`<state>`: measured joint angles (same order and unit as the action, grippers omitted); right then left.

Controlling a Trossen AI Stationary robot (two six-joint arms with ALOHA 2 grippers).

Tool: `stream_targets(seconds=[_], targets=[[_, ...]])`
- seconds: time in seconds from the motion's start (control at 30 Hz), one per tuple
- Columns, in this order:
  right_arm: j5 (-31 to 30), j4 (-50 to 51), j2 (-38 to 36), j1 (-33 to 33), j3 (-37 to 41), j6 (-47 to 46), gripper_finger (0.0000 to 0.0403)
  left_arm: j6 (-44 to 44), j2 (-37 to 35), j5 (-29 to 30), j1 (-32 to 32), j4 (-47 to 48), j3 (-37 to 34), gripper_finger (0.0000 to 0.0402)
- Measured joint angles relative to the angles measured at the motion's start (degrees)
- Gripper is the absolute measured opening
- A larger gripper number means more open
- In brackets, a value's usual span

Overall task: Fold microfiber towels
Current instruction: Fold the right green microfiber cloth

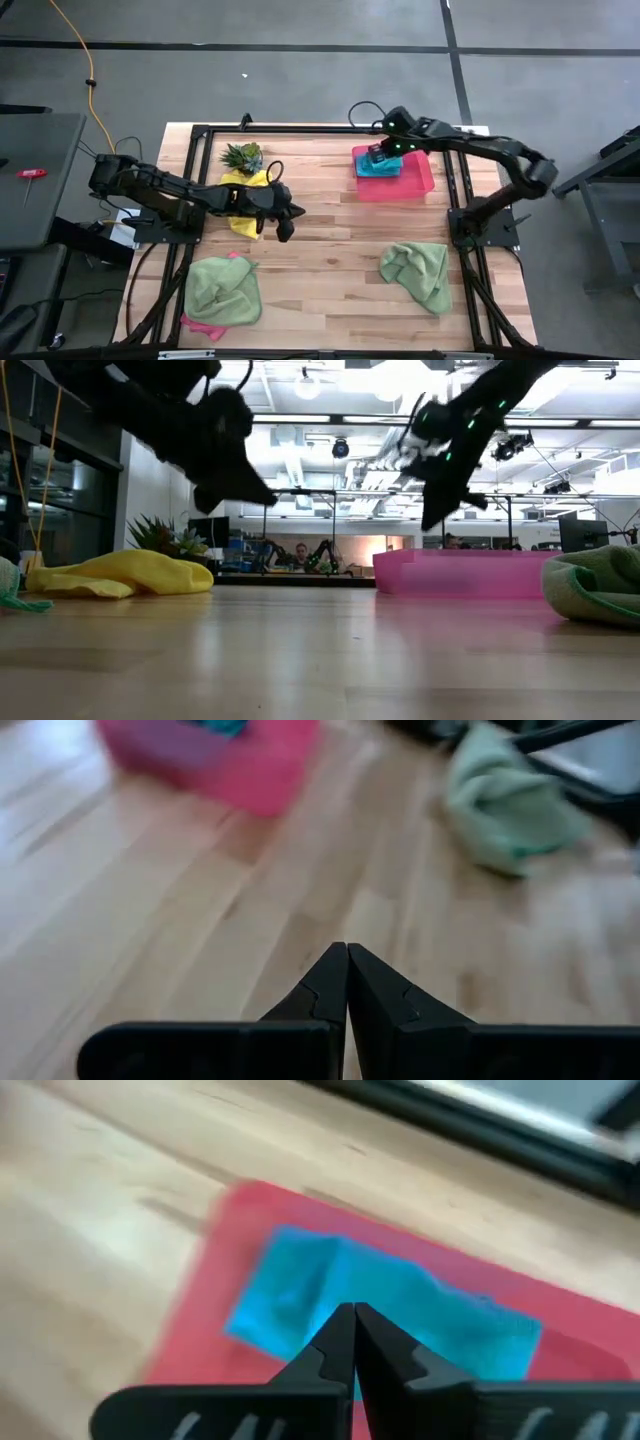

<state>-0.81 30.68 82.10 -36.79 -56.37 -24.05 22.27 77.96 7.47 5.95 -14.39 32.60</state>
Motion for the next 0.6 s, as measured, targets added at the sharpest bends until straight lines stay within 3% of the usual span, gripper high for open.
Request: stream_targets(seconds=[0.13, 0.27, 0.4, 0.6], targets=[[2.37, -8.9, -9.59, 6.26, 7.3, -3.31, 0.0, -3.38, -5.01, -5.28, 3.15, -0.07, 0.69, 0.0], [2.6, -30.32, -18.8, 16.57, 19.17, -9.96, 0.0, -5.66, -11.86, -7.11, 6.43, -0.2, 0.87, 0.0], [2.79, -51.26, -24.25, 25.08, 27.06, -8.47, 0.0, -7.94, -17.59, -8.31, 7.93, -2.43, 0.26, 0.0], [2.7, -54.44, -26.93, 30.64, 29.15, 0.38, 0.0, -3.49, -19.61, -9.42, 7.54, -16.44, -6.1, 0.0]])
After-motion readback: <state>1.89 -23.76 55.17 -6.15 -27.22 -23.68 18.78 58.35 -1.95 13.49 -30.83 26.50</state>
